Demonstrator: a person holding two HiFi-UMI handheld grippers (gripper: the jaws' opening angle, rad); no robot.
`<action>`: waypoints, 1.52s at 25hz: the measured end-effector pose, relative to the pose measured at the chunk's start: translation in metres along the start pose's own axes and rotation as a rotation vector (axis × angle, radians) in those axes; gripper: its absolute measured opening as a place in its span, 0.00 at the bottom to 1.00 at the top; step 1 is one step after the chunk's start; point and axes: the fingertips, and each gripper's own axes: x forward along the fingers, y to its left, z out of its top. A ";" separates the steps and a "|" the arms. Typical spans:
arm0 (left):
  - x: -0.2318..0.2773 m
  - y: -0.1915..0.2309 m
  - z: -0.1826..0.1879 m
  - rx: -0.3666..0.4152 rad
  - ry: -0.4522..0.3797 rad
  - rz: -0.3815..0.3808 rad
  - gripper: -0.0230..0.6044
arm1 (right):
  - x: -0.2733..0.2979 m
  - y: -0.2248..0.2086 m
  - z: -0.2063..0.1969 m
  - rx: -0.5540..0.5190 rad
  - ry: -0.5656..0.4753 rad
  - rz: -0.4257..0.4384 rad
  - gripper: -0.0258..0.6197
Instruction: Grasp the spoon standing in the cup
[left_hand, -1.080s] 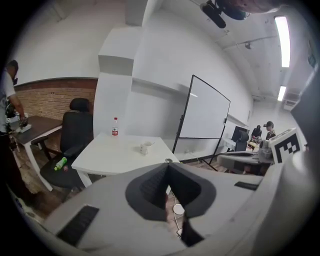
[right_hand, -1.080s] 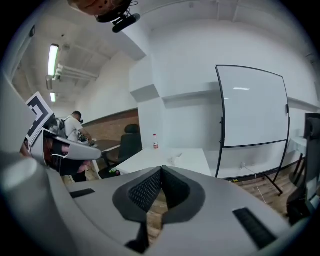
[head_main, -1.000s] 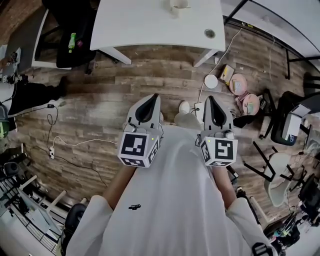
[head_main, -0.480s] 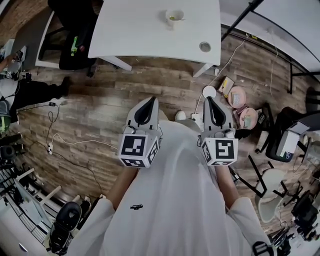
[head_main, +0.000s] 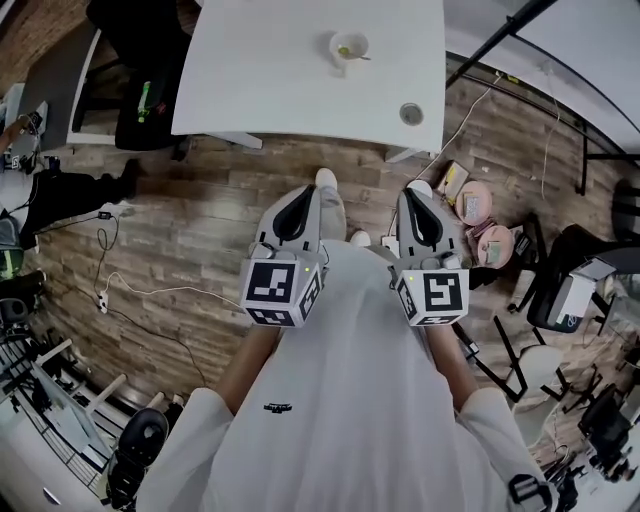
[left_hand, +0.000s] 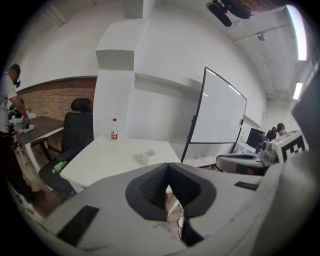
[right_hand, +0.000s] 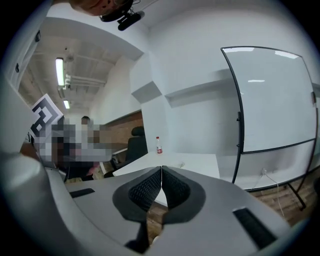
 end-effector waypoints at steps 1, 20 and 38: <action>0.010 0.003 0.006 0.005 -0.003 -0.003 0.03 | 0.009 -0.004 0.004 -0.001 -0.003 0.000 0.05; 0.186 0.058 0.067 0.071 0.107 -0.168 0.03 | 0.189 -0.063 0.055 -0.051 0.094 -0.019 0.05; 0.265 0.056 0.039 -0.092 0.150 0.100 0.13 | 0.244 -0.115 0.028 -0.080 0.202 0.176 0.05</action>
